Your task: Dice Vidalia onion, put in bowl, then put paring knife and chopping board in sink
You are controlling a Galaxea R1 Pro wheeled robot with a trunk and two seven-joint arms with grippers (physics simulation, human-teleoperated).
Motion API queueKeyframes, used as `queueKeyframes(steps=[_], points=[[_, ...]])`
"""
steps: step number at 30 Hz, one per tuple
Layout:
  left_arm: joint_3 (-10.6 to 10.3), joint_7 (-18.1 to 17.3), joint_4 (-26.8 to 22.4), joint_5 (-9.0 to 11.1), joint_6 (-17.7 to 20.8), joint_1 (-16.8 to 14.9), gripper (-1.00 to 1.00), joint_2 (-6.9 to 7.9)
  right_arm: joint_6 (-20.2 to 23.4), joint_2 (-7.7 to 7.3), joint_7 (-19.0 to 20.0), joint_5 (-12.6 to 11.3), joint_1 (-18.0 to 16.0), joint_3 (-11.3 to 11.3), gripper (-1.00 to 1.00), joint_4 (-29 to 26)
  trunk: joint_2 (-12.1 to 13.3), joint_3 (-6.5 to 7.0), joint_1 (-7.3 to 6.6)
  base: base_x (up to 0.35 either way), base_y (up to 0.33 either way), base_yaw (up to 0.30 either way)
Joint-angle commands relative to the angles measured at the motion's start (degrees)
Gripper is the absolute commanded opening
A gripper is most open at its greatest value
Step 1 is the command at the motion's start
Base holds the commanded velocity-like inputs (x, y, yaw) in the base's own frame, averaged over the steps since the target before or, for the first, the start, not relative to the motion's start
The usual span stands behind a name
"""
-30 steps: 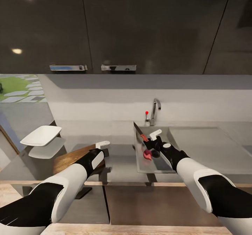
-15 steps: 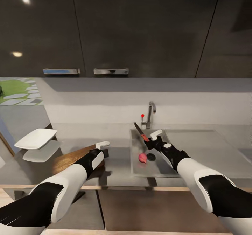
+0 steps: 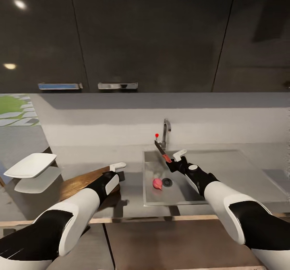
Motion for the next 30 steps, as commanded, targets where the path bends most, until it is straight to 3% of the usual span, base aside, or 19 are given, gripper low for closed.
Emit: queueKeyframes(steps=[1,30], points=[[-0.56,0.44,-0.12,0.50,0.34,-0.03,-1.00,0.02,-0.22,0.01,0.00,0.60,-0.07,-0.02,-1.00,0.07,-0.13,-0.04,0.04,0.000,0.000,-0.133],[-0.59,0.28,3.10,-0.40,0.10,-0.03,-1.00,1.10,-0.25,0.02,0.00,0.56,-0.07,0.07,-1.00,0.21,-0.13,2.50,0.04,0.000,0.000,-0.136]])
